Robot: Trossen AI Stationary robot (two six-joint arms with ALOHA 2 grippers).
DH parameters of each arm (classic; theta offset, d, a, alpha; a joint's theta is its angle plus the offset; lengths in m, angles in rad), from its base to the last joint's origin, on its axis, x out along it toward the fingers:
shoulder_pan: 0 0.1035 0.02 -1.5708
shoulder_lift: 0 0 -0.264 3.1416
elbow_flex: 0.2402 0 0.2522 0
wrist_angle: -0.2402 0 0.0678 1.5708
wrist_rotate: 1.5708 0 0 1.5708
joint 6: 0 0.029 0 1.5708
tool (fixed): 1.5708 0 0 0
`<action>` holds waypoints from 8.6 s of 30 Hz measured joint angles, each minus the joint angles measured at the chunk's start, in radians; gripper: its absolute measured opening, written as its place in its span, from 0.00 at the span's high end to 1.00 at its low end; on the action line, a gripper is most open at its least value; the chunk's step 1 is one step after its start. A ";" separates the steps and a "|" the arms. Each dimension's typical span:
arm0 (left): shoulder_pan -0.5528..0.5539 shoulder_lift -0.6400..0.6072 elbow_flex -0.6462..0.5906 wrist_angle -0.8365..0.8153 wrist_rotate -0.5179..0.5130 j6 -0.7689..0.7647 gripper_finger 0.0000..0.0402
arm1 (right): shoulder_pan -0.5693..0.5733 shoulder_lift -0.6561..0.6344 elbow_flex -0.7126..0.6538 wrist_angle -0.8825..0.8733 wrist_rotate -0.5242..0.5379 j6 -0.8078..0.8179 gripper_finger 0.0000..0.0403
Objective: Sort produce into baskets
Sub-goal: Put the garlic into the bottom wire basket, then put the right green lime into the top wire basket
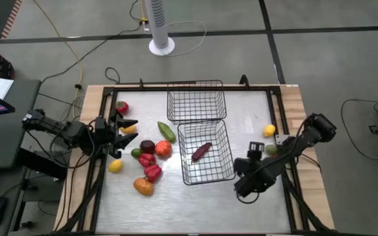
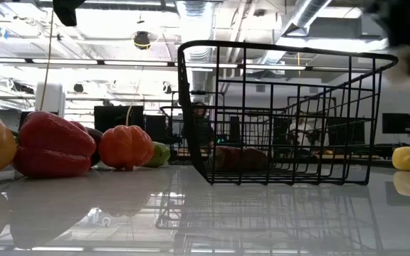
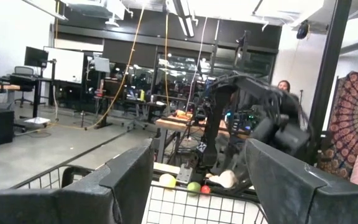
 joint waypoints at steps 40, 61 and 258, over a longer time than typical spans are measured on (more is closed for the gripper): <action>0.000 0.000 0.000 0.000 0.001 0.000 0.41 | -0.169 -0.049 -0.027 0.028 0.048 -0.018 0.25; 0.008 0.063 -0.001 -0.082 0.020 -0.008 0.41 | -0.580 -0.284 -0.597 0.313 -0.271 -0.105 0.25; -0.390 0.308 -0.001 -0.179 -0.126 -0.184 0.41 | -0.791 -0.186 -0.313 0.142 -0.323 -0.166 0.48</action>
